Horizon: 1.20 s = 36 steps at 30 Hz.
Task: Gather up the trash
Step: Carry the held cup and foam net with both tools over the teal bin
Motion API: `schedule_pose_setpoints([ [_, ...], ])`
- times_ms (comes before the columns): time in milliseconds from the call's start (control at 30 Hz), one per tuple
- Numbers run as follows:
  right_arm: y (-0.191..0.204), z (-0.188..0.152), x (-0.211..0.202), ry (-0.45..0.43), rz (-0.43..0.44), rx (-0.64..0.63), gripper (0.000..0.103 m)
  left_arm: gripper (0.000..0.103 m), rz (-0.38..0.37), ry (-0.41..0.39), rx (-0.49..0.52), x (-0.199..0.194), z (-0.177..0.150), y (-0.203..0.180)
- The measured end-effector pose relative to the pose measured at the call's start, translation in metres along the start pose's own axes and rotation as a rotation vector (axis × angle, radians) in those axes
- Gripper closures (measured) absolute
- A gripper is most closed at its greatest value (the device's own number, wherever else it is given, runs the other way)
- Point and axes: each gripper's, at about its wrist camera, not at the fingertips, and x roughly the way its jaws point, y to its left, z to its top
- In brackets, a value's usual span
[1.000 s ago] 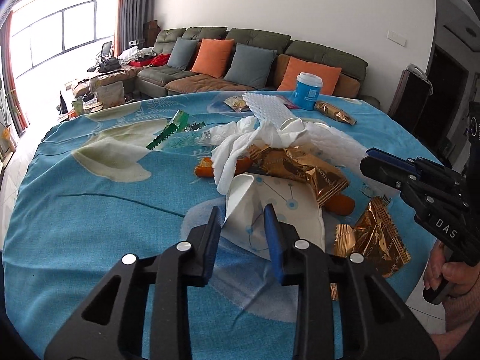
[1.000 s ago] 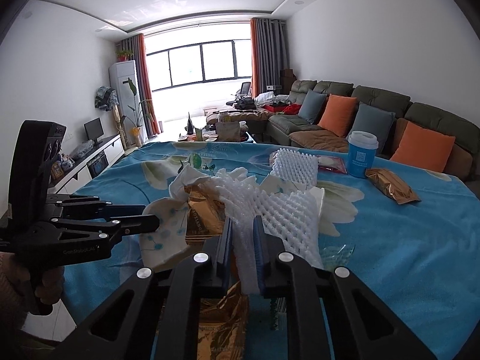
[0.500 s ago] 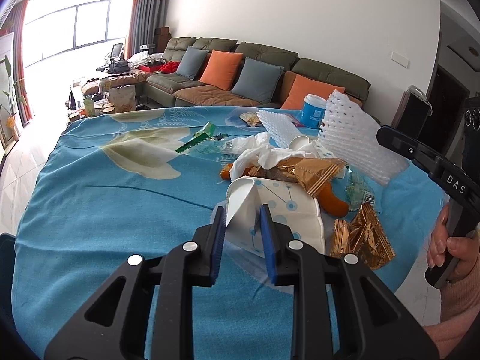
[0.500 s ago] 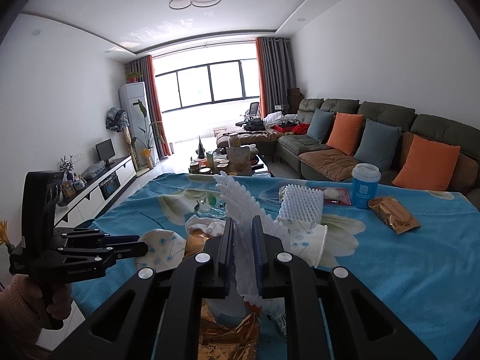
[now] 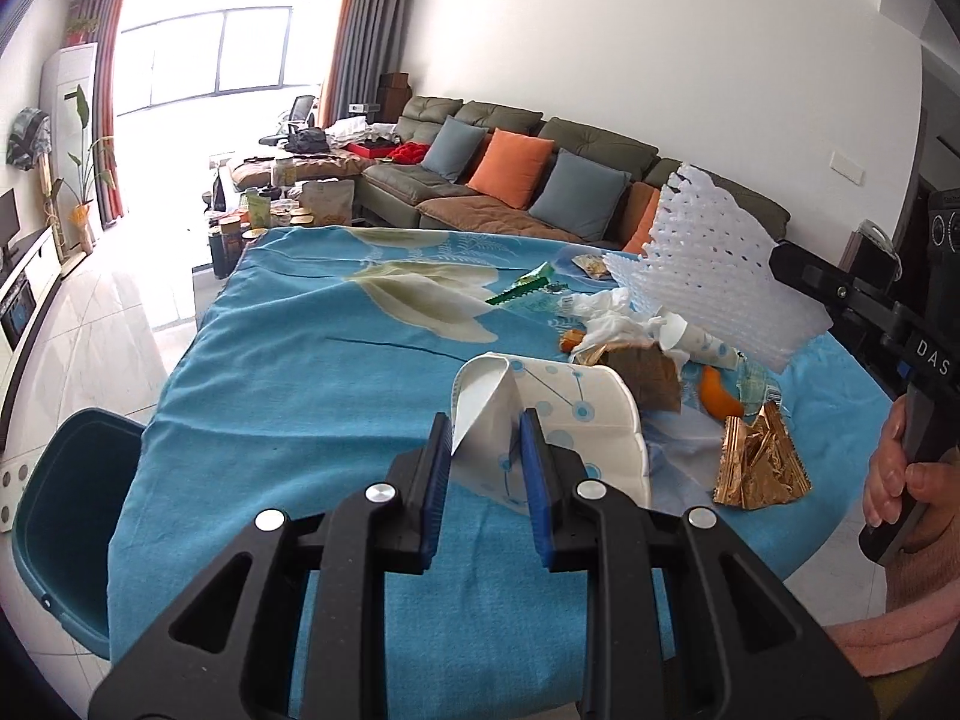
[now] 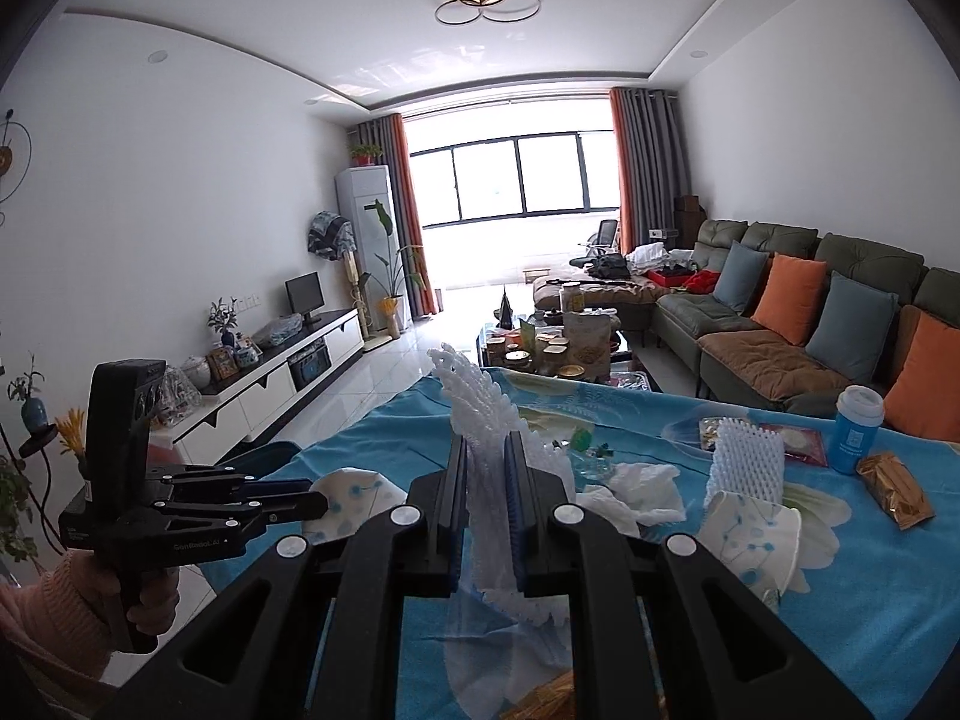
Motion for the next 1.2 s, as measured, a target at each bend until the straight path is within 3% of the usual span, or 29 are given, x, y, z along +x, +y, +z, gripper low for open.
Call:
schedule_pose_setpoints([
  [400, 0.049, 0.001, 0.048, 0.08, 0.189, -0.028, 0.092, 0.079, 0.146, -0.035, -0.092, -0.044, -0.015, 0.061],
  [767, 0.114, 0.012, 0.105, 0.153, 0.407, -0.056, 0.092, 0.079, 0.39, -0.089, -0.221, -0.093, -0.023, 0.146],
  [1200, 0.19, 0.034, 0.169, 0.203, 0.601, -0.072, 0.092, 0.079, 0.58, -0.056, -0.331, -0.108, -0.039, 0.231],
])
